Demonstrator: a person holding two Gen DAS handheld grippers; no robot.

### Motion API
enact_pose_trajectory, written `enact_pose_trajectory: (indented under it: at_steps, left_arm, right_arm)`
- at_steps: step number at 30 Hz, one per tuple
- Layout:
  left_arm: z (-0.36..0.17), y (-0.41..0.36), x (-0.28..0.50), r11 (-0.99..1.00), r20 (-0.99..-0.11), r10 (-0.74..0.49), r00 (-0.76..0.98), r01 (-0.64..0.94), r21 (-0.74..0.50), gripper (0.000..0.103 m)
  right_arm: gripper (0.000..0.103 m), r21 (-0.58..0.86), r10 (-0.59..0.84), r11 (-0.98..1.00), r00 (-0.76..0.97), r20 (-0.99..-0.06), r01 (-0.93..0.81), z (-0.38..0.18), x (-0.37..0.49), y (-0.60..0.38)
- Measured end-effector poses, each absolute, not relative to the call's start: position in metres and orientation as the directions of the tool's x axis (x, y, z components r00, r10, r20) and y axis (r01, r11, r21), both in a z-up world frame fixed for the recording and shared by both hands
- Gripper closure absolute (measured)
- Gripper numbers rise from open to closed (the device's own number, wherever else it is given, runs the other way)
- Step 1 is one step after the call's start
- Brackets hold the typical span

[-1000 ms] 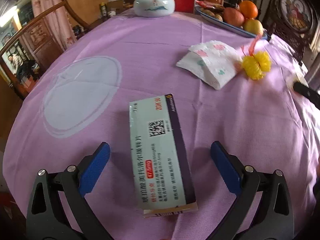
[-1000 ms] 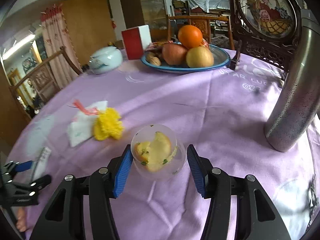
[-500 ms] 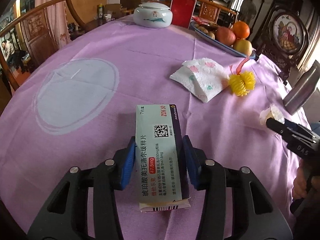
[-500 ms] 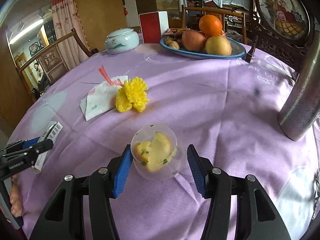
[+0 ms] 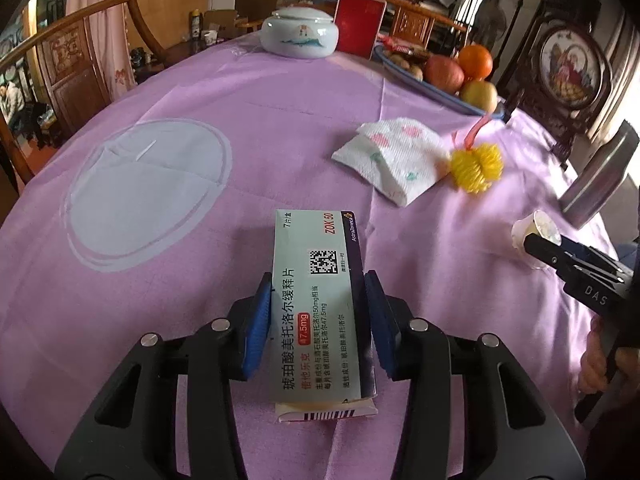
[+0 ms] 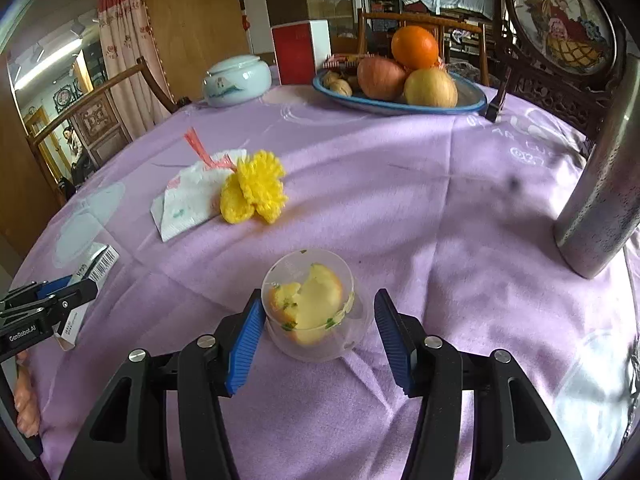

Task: Collect trash
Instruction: 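Carry the medicine box and fruit cup over to the red wastebasket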

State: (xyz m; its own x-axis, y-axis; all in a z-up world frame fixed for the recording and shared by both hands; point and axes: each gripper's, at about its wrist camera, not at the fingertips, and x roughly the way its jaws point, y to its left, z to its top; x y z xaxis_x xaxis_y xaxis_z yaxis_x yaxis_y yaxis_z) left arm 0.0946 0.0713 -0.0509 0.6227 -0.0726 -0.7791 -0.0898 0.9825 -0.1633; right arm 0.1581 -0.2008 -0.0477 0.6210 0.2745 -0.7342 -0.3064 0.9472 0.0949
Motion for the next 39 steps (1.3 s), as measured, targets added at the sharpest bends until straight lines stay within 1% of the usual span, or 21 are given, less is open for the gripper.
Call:
enact_pose_trajectory:
  at_steps: [8, 13, 18, 22, 30, 35, 39]
  left_arm:
    - [-0.041, 0.074, 0.086, 0.975, -0.724, -0.112, 0.681, -0.064, -0.211, 0.058]
    - [-0.036, 0.074, 0.078, 0.975, -0.712, -0.115, 0.693, -0.058, -0.214, 0.058]
    - [-0.028, 0.094, 0.052, 0.965, -0.7, -0.098, 0.708, -0.104, -0.24, 0.058]
    - [-0.013, 0.123, 0.022, 0.954, -0.677, -0.044, 0.734, -0.171, -0.247, 0.058]
    - [0.014, 0.19, -0.058, 0.914, -0.64, 0.124, 0.759, -0.338, -0.223, 0.058]
    - [0.013, 0.225, -0.112, 0.871, -0.638, 0.222, 0.737, -0.444, -0.21, 0.058]
    - [-0.002, 0.252, -0.155, 0.821, -0.662, 0.288, 0.692, -0.534, -0.201, 0.058]
  right_arm:
    - [0.047, 0.091, 0.272, 0.947, 0.615, -0.74, -0.309, -0.05, 0.157, -0.199]
    - [0.047, 0.112, 0.288, 0.946, 0.626, -0.725, -0.305, -0.044, 0.155, -0.202]
    - [0.047, 0.124, 0.304, 0.941, 0.626, -0.718, -0.315, -0.041, 0.153, -0.201]
    - [0.047, 0.128, 0.318, 0.936, 0.63, -0.709, -0.329, -0.038, 0.148, -0.198]
    - [0.047, 0.14, 0.347, 0.925, 0.639, -0.686, -0.352, -0.03, 0.136, -0.193]
    - [0.047, 0.132, 0.362, 0.917, 0.644, -0.674, -0.377, -0.025, 0.128, -0.186]
    - [0.047, 0.126, 0.371, 0.911, 0.648, -0.665, -0.392, -0.023, 0.122, -0.182]
